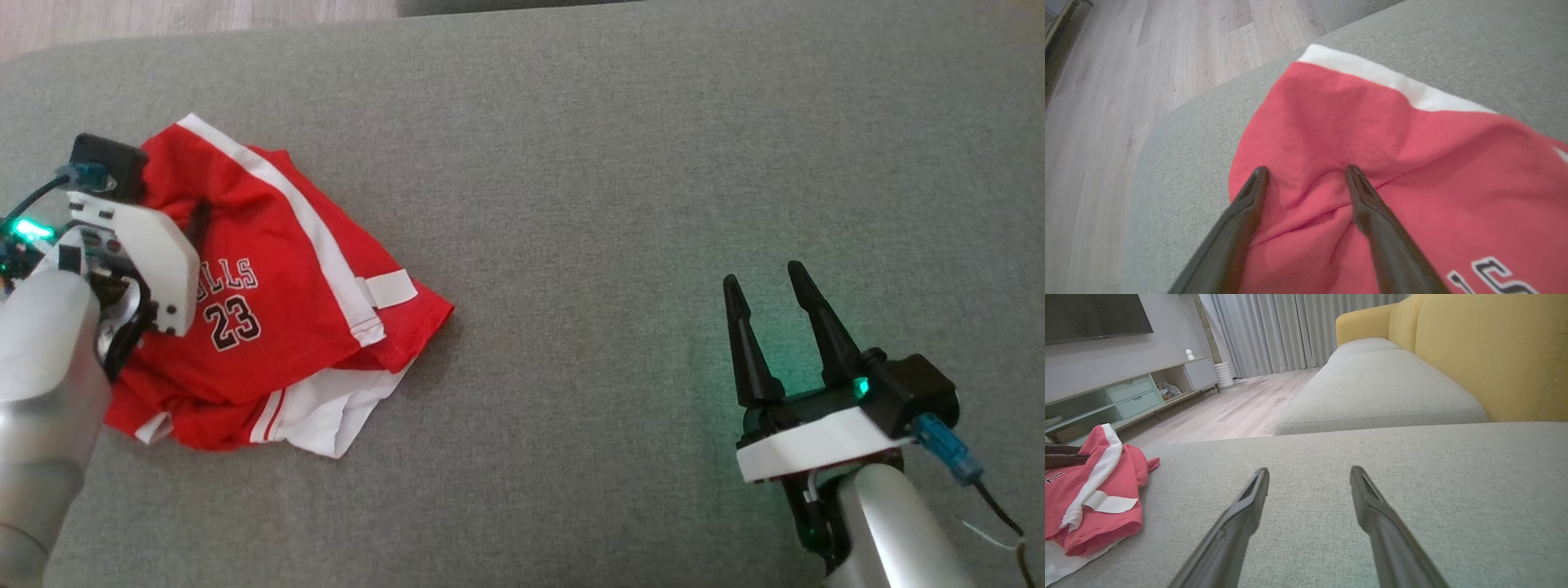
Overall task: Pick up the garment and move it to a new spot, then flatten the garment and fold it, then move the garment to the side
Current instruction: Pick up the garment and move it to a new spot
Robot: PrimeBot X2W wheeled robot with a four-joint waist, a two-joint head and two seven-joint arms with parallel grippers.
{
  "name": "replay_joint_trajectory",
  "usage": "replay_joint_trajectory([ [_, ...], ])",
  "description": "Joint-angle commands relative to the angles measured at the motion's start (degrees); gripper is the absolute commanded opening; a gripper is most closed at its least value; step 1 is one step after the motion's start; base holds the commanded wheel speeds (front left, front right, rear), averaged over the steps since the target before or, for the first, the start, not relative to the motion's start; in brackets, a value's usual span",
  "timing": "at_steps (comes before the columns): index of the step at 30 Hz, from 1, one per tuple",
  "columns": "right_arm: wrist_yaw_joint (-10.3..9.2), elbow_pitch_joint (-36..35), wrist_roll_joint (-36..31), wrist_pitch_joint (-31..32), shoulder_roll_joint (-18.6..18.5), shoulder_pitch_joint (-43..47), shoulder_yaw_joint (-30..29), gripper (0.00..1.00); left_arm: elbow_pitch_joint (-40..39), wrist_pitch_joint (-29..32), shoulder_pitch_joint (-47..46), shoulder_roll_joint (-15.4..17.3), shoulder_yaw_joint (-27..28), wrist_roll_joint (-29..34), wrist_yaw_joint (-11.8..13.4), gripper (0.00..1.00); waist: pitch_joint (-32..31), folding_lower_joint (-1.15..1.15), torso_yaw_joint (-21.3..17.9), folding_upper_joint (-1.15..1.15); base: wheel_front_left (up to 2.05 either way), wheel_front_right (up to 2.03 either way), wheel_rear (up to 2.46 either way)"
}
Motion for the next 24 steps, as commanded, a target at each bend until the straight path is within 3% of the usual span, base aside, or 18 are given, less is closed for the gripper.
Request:
replay_joint_trajectory([
  [1,-0.04,-2.14,0.24,-0.62,-0.27,-1.42,1.45,1.0,-0.93,-0.05,-3.45,3.19,1.13,-1.13,0.11,0.43,-0.19,0.0,-0.06,0.0,0.0,0.0,0.0],
  [2,-0.04,-2.15,0.26,-0.62,-0.27,-1.42,1.47,1.0,-1.2,-0.76,-3.58,3.35,0.48,-1.69,0.11,0.0,-0.28,0.0,-0.07,0.0,0.0,0.0,0.0],
  [18,-0.04,-0.63,1.38,-0.62,-0.27,0.14,1.83,1.0,-7.07,-20.56,-9.3,1.89,-3.49,-2.28,0.1,0.0,-6.75,0.0,0.28,0.0,0.0,0.0,0.0],
  [24,-0.04,-0.42,2.28,-0.62,-0.27,1.24,0.79,1.0,-13.17,-23.95,-11.26,1.07,-4.22,-0.86,0.3,0.0,-9.56,0.0,-0.02,0.0,0.0,0.0,0.0],
])
